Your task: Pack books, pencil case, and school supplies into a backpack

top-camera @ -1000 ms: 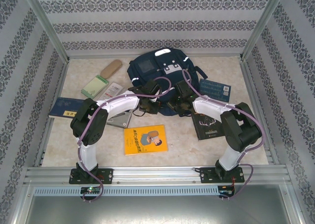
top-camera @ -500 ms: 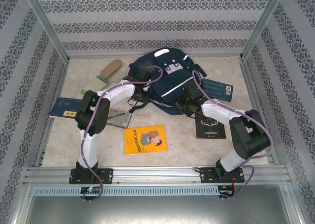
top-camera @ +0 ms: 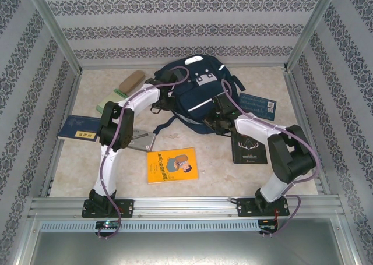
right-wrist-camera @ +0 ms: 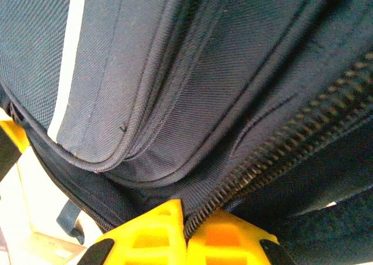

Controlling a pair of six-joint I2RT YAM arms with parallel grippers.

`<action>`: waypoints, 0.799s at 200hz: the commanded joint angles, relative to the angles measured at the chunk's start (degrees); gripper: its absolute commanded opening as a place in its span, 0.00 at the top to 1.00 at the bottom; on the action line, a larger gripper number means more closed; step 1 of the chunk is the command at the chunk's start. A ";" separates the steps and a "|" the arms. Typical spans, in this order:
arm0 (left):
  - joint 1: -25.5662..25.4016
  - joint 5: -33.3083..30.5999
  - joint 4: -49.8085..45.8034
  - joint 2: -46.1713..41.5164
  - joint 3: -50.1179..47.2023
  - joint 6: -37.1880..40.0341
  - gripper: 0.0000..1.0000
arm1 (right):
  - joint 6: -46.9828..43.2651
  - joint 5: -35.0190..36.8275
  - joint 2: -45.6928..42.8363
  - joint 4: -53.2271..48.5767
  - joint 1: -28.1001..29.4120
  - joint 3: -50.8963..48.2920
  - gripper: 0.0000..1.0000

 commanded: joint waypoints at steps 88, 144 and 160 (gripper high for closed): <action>3.06 4.97 0.15 -8.70 -0.94 -4.62 0.46 | -8.18 -5.82 11.96 -0.92 9.32 18.95 0.74; 3.01 9.74 5.26 -17.56 -14.05 -11.78 0.43 | -19.13 -2.05 4.30 -6.21 4.83 14.62 0.55; 2.91 11.24 6.57 -18.54 -16.74 -13.94 0.42 | -23.33 -0.32 3.26 -8.75 2.15 14.68 0.53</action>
